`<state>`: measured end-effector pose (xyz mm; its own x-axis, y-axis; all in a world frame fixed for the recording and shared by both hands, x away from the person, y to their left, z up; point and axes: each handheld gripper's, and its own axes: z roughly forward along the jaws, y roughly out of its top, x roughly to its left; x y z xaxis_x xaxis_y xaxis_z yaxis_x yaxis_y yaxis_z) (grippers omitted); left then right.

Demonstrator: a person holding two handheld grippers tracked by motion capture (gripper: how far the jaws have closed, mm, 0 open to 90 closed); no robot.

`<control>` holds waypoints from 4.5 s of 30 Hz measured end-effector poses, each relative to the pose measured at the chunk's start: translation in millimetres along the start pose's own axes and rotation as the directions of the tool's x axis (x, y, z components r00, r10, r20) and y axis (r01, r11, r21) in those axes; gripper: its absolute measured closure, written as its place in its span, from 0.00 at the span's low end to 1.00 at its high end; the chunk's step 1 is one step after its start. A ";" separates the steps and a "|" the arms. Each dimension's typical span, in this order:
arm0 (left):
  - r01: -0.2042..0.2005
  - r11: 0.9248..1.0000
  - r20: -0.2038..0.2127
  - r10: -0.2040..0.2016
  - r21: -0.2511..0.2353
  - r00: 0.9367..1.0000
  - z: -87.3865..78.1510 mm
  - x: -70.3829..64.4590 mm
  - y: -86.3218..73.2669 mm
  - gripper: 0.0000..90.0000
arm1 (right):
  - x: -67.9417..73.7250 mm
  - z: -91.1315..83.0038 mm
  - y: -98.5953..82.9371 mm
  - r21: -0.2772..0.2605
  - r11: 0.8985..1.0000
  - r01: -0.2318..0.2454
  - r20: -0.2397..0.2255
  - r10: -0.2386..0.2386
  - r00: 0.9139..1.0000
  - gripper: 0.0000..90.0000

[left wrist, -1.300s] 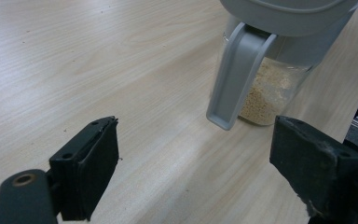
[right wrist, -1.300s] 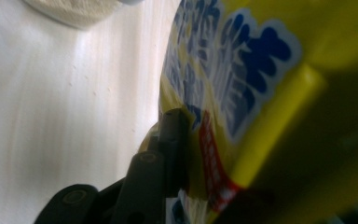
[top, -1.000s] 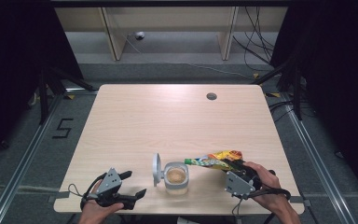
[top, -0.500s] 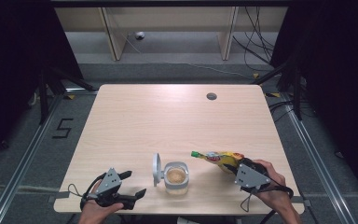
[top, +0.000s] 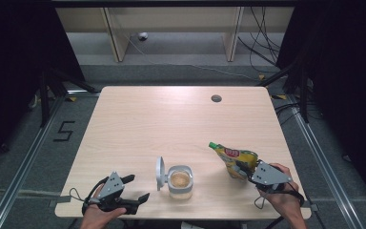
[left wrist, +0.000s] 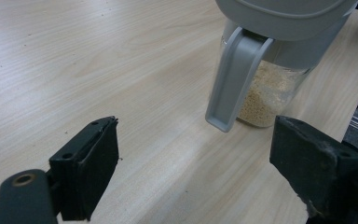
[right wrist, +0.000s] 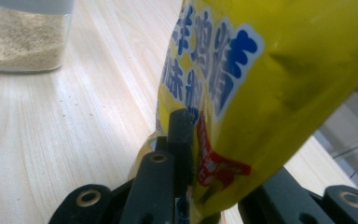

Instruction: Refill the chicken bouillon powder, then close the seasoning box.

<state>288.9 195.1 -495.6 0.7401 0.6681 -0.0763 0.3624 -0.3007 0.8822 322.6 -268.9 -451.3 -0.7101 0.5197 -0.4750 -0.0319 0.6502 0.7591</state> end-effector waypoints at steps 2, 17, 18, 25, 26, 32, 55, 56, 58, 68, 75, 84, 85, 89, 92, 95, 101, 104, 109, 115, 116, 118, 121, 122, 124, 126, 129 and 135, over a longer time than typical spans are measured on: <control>0.005 1.000 0.003 -0.005 -0.001 1.000 0.2 -0.2 -0.1 0.17 | -0.5 -1.7 -2.6 -0.003 1.000 -0.027 0.008 0.027 1.000 0.88; -0.031 1.000 -0.004 0.031 0.000 1.000 -0.6 1.3 1.3 0.17 | -0.6 -13.5 -22.1 -0.017 0.988 -0.154 0.063 0.154 0.986 0.82; -0.031 1.000 -0.004 0.031 0.001 1.000 -0.6 1.2 1.2 0.17 | 0.0 -14.5 -23.2 -0.012 0.985 -0.170 0.070 0.170 0.983 0.81; 0.005 1.000 -0.006 -0.005 -0.005 1.000 -0.5 -0.1 0.5 0.17 | 0.6 -18.4 -28.2 -0.013 0.981 -0.195 0.087 0.196 0.977 0.76; -0.011 1.000 0.000 0.011 -0.017 1.000 0.1 1.0 1.0 0.17 | 0.6 -18.5 -28.3 -0.016 0.979 -0.204 0.090 0.204 0.975 0.76; 0.005 1.000 -0.005 -0.005 -0.013 1.000 -0.1 0.1 0.6 0.17 | 0.3 -20.1 -29.5 -0.018 0.965 -0.261 0.099 0.261 0.960 0.55; 0.001 1.000 -0.010 -0.001 0.000 1.000 -0.7 0.6 2.2 0.17 | 31.9 -45.2 -34.2 0.069 0.874 -0.480 0.174 0.464 0.869 0.28; -0.025 1.000 0.001 0.025 -0.011 1.000 -0.2 2.3 2.5 0.17 | 30.6 -45.4 -36.1 0.062 0.891 -0.449 0.186 0.432 0.883 0.28; -0.033 0.999 -0.005 0.033 -0.004 0.999 -0.8 2.6 3.0 0.17 | 31.1 -47.5 -38.6 0.065 0.886 -0.459 0.179 0.443 0.879 0.27; 0.007 1.000 0.001 -0.007 -0.009 1.000 -0.2 1.4 3.0 0.17 | 43.3 -54.6 -40.6 0.122 0.857 -0.501 0.134 0.486 0.864 0.25; 0.011 1.000 0.005 -0.011 -0.010 1.000 -1.7 0.8 4.5 0.21 | 48.8 -56.6 -40.9 0.162 0.873 -0.460 0.149 0.439 0.886 0.25; -0.062 0.998 0.014 0.062 -0.008 0.998 -5.7 -5.6 7.8 0.68 | 50.3 -55.0 -42.9 0.201 0.875 -0.440 0.133 0.420 0.897 0.24; -0.081 0.997 0.000 0.081 -0.011 0.997 -7.2 -5.9 8.9 0.75 | 50.5 -54.7 -43.0 0.201 0.878 -0.435 0.137 0.415 0.900 0.24; -0.116 0.993 0.002 0.116 -0.014 0.993 -9.6 -8.1 13.5 0.89 | 51.1 -55.3 -42.7 0.201 0.875 -0.441 0.142 0.419 0.897 0.25; -0.111 0.994 0.018 0.111 -0.024 0.994 -9.4 -8.1 16.2 0.95 | 51.1 -55.6 -42.3 0.199 0.872 -0.448 0.145 0.426 0.893 0.25; -0.115 0.993 0.023 0.116 -0.022 0.993 -10.9 -8.3 20.3 0.99 | 52.5 -55.6 -40.6 0.202 0.866 -0.457 0.144 0.435 0.889 0.25; -0.124 0.992 0.044 0.126 -0.035 0.991 -12.4 -11.2 32.9 0.99 | 53.3 -54.4 -39.7 0.204 0.869 -0.451 0.134 0.431 0.892 0.25; -0.128 0.991 0.045 0.129 -0.035 0.991 -12.8 -13.3 37.8 0.99 | 52.6 -54.3 -39.7 0.195 0.878 -0.438 0.142 0.416 0.898 0.25; -0.147 0.989 0.058 0.149 -0.036 0.987 -10.2 -17.9 48.5 0.99 | 52.7 -55.1 -39.7 0.196 0.870 -0.453 0.152 0.429 0.890 0.25; -0.147 0.989 0.062 0.148 -0.028 0.987 -7.6 -22.4 57.6 0.99 | 54.6 -55.5 -38.7 0.199 0.863 -0.465 0.156 0.441 0.884 0.25; -0.153 0.988 0.062 0.154 -0.026 0.986 -7.8 -22.7 59.2 0.99 | 54.4 -55.6 -38.8 0.197 0.863 -0.465 0.158 0.440 0.884 0.25; -0.167 0.986 0.062 0.168 -0.031 0.984 -7.7 -24.0 62.6 0.99 | 53.6 -55.7 -39.0 0.195 0.869 -0.455 0.152 0.431 0.889 0.25; -0.164 0.986 0.065 0.166 -0.030 0.984 -6.4 -27.4 65.9 0.99 | 55.0 -55.6 -38.1 0.199 0.864 -0.464 0.155 0.439 0.885 0.26; -0.168 0.985 0.068 0.170 -0.031 0.983 -5.7 -28.3 66.6 0.99 | 55.0 -55.5 -38.1 0.199 0.864 -0.463 0.155 0.438 0.885 0.26; -0.172 0.985 0.070 0.173 -0.030 0.982 -4.3 -29.0 68.0 0.99 | 52.5 -54.9 -39.2 0.194 0.879 -0.435 0.144 0.413 0.899 0.26; -0.173 0.984 0.075 0.175 -0.034 0.982 -2.9 -29.4 68.7 0.99 | 52.3 -55.3 -39.2 0.194 0.877 -0.439 0.146 0.417 0.897 0.26; -0.176 0.984 0.074 0.178 -0.033 0.981 -1.0 -32.4 69.6 0.99 | 53.2 -55.9 -38.7 0.189 0.874 -0.447 0.151 0.424 0.893 0.26; -0.177 0.984 0.085 0.179 -0.034 0.980 3.6 -36.0 71.6 0.99 | 52.4 -54.5 -39.3 0.182 0.881 -0.437 0.137 0.417 0.898 0.26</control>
<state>290.2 147.0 -431.3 0.8388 0.5427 0.0438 0.2063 -0.3912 0.8969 248.3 -297.4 -481.8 -0.5552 0.8140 -0.1708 0.4100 0.4465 0.7953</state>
